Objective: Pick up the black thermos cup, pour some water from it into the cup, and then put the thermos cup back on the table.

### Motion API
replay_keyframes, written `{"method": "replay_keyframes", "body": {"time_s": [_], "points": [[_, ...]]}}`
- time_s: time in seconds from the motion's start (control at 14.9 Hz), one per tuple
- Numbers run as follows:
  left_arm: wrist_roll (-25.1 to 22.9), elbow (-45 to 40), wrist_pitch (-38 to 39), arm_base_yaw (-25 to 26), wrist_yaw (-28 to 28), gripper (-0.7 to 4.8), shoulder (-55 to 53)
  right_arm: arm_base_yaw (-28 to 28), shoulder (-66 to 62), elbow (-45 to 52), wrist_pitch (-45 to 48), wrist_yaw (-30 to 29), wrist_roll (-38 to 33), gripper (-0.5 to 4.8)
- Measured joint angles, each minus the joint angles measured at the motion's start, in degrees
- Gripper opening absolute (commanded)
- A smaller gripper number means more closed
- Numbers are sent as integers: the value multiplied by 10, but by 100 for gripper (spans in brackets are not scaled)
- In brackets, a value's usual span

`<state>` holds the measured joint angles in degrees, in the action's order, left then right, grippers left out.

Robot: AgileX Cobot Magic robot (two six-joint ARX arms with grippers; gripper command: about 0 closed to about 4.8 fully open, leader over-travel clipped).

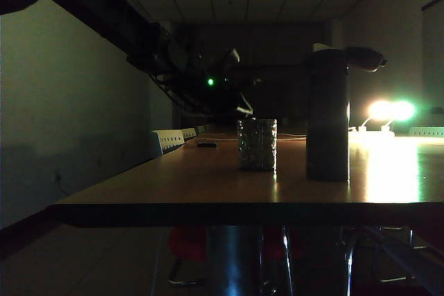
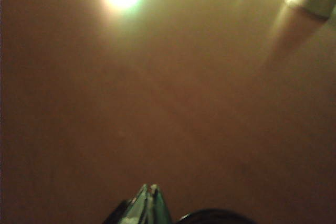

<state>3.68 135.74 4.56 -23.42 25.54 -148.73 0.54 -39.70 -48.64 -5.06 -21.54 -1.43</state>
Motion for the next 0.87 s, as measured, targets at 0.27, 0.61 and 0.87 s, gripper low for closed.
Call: {"method": "replay_keyframes", "body": {"time_s": [0.27, 0.61, 0.87], "points": [[0, 0, 5, 0, -1, -8, -3, 0, 4, 0, 0, -2, 0, -1], [-32, 1, 24, 0, 36, -8, -10, 0, 4, 0, 0, -2, 0, -1], [-71, 1, 102, -1, 66, -9, 0, 0, 3, 0, 1, -2, 0, -1]]}}
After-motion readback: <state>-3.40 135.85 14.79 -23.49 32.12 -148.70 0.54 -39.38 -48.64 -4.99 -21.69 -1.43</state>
